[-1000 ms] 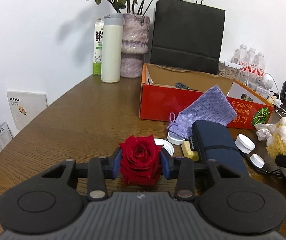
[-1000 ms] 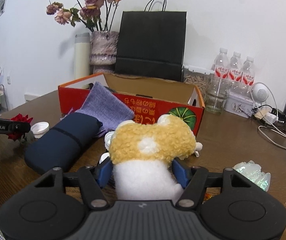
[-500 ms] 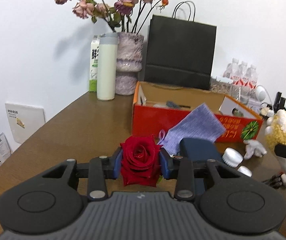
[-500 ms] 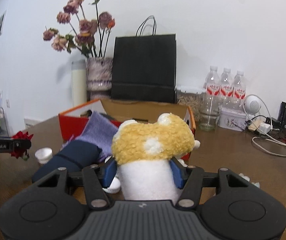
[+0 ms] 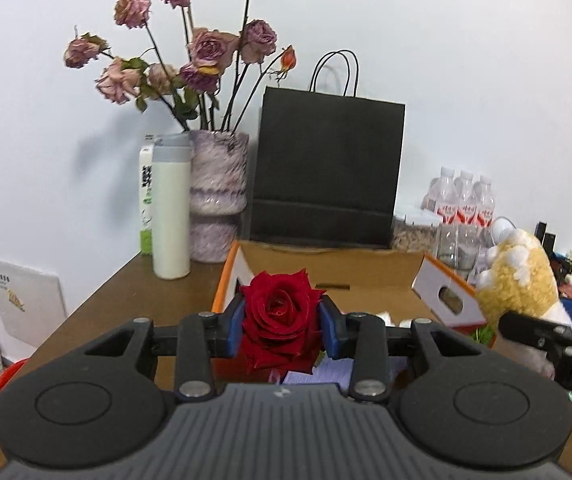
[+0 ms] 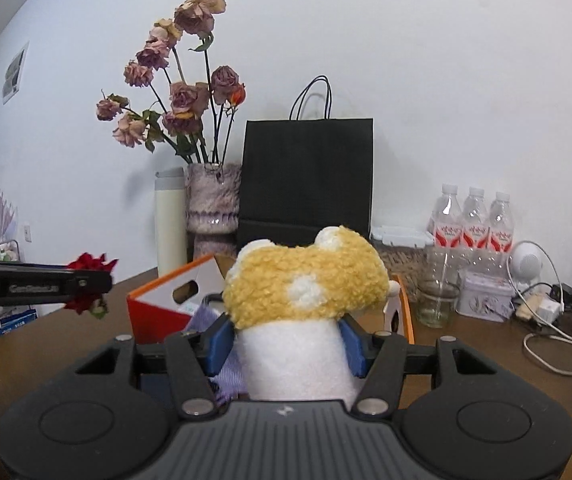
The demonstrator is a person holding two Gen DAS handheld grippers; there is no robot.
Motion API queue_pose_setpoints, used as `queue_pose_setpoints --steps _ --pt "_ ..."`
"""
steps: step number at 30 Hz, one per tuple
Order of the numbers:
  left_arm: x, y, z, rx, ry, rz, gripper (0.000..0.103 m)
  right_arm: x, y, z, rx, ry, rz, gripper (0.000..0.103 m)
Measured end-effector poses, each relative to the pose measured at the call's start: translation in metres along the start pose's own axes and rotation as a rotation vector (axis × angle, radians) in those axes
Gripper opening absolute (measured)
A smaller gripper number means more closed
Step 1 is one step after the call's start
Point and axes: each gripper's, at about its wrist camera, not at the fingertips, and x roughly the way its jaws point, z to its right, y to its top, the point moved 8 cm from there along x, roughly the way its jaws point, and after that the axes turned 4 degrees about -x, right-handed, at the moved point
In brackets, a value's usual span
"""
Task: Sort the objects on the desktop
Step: 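Lift the rose and hamster and carry them toward the cardboard box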
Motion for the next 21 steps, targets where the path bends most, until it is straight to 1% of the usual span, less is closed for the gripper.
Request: queue_pose_setpoints --steps 4,9,15,21 --pt "0.022 0.011 0.012 -0.010 -0.015 0.001 0.038 0.018 0.014 0.001 -0.013 -0.012 0.012 0.055" --pt "0.046 0.018 0.023 -0.003 -0.024 0.003 0.038 0.048 0.025 0.003 0.003 -0.010 0.022 0.055" --pt "0.079 0.024 0.027 0.004 -0.012 -0.003 0.038 0.089 0.022 0.002 0.018 0.008 -0.014 0.055" --pt "0.114 0.023 0.028 0.029 0.006 -0.025 0.038 0.123 0.022 0.007 0.019 0.013 -0.040 0.055"
